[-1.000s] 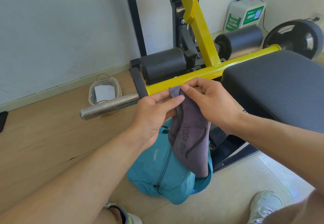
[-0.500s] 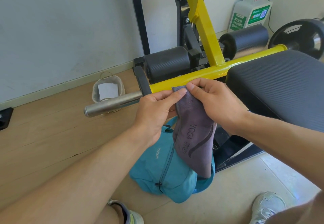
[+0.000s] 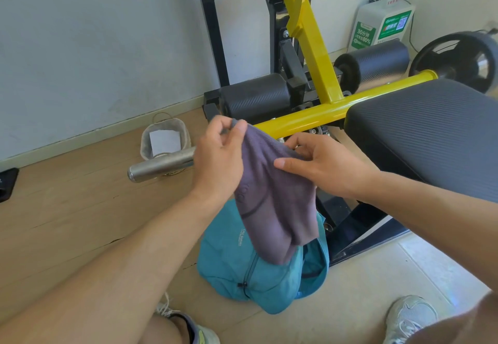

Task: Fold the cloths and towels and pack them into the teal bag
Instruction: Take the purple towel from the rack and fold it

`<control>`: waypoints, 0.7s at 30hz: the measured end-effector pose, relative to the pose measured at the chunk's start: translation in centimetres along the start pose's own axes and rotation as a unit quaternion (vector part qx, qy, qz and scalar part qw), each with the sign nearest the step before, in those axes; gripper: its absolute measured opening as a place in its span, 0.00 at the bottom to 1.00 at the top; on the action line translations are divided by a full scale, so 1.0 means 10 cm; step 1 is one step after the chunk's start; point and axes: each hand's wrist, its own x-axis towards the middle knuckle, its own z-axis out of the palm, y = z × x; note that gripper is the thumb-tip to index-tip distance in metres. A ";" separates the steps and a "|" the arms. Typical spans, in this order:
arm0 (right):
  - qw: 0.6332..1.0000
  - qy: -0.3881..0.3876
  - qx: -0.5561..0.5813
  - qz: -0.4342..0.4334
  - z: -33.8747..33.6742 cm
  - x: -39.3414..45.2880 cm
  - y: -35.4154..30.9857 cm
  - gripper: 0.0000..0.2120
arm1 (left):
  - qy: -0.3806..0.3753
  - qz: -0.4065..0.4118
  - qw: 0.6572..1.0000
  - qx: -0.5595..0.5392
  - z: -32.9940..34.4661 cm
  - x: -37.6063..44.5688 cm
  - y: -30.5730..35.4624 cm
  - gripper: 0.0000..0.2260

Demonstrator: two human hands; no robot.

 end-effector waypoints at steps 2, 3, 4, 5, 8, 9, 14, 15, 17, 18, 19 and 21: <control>0.994 -0.022 -0.106 0.006 -0.06 0.02 0.06 0.09 | 0.061 0.000 0.998 0.028 -0.08 0.13 -0.03 0.10; 0.988 -0.032 -0.151 0.012 -0.08 0.02 0.08 0.09 | 0.083 -0.002 0.996 0.043 -0.12 0.18 -0.05 0.10; 0.983 -0.038 -0.176 0.020 -0.11 0.03 0.08 0.10 | 0.099 -0.005 0.993 0.057 -0.17 0.23 -0.06 0.10; 0.980 -0.038 -0.194 0.029 -0.12 0.03 0.09 0.14 | 0.109 -0.008 0.992 0.067 -0.20 0.28 -0.08 0.10; 0.966 -0.013 -0.255 0.046 -0.17 0.04 0.07 0.28 | 0.122 -0.014 0.990 0.075 -0.26 0.36 -0.14 0.10; 0.959 -0.016 -0.278 0.054 -0.18 0.04 0.06 0.31 | 0.125 -0.014 0.989 0.074 -0.27 0.37 -0.16 0.10; 0.908 -0.094 -0.398 0.093 -0.19 0.01 0.09 0.16 | 0.132 -0.018 0.989 0.065 -0.25 0.39 -0.18 0.09; 0.902 -0.106 -0.406 0.099 -0.18 0.01 0.10 0.13 | 0.139 -0.024 0.988 0.061 -0.26 0.40 -0.19 0.09; 0.896 -0.104 -0.421 0.097 -0.18 0.01 0.10 0.10 | 0.152 -0.040 0.986 0.062 -0.28 0.44 -0.23 0.08; 0.896 -0.091 -0.426 0.089 -0.19 0.01 0.09 0.10 | 0.156 -0.050 0.984 0.065 -0.29 0.45 -0.26 0.08; 0.900 -0.075 -0.422 0.079 -0.19 0.01 0.08 0.12 | 0.159 -0.063 0.983 0.067 -0.29 0.46 -0.29 0.08; 0.934 -0.042 -0.351 0.043 -0.19 0.01 0.07 0.15 | 0.162 -0.097 0.980 0.064 -0.29 0.48 -0.33 0.08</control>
